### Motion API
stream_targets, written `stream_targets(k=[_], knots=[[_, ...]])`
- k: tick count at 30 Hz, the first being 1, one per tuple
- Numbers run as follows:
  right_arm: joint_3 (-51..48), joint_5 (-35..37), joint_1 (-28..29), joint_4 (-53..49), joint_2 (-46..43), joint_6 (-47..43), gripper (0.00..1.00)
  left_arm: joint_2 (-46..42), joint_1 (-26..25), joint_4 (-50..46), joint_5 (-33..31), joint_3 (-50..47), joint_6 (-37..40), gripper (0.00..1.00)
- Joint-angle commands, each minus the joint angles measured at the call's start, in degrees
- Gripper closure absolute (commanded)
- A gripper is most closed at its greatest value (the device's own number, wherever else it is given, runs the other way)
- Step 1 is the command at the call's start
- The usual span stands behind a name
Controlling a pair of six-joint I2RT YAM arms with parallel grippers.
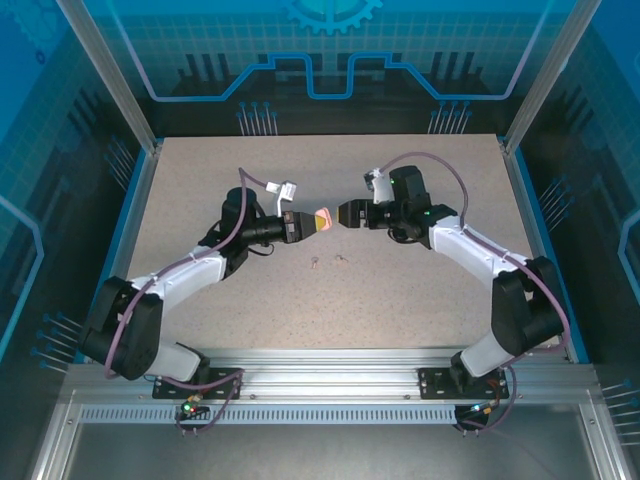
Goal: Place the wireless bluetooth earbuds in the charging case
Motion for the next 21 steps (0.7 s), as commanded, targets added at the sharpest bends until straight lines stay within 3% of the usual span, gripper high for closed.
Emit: stream_targets(k=[1, 7, 12, 21], knots=[[-1.2, -0.6, -0.9, 1.0, 0.9, 1.6, 0.25, -2.3, -0.3, 0.7, 2.0, 2.4, 1.6, 1.0], [-3.0, -4.1, -0.9, 1.2, -4.6, 2.5, 0.26, -3.0, -0.2, -0.9, 1.9, 2.2, 2.4, 1.0], [-4.8, -11.5, -0.5, 3.3, -9.5, 0.7, 0.26, -3.3, -0.3, -1.2, 2.3, 2.1, 2.4, 1.0], [-3.0, -13.4, 2.8, 4.2, -8.3, 0.2, 0.32, -3.0, -0.4, -0.3, 2.4, 2.2, 1.5, 1.0]])
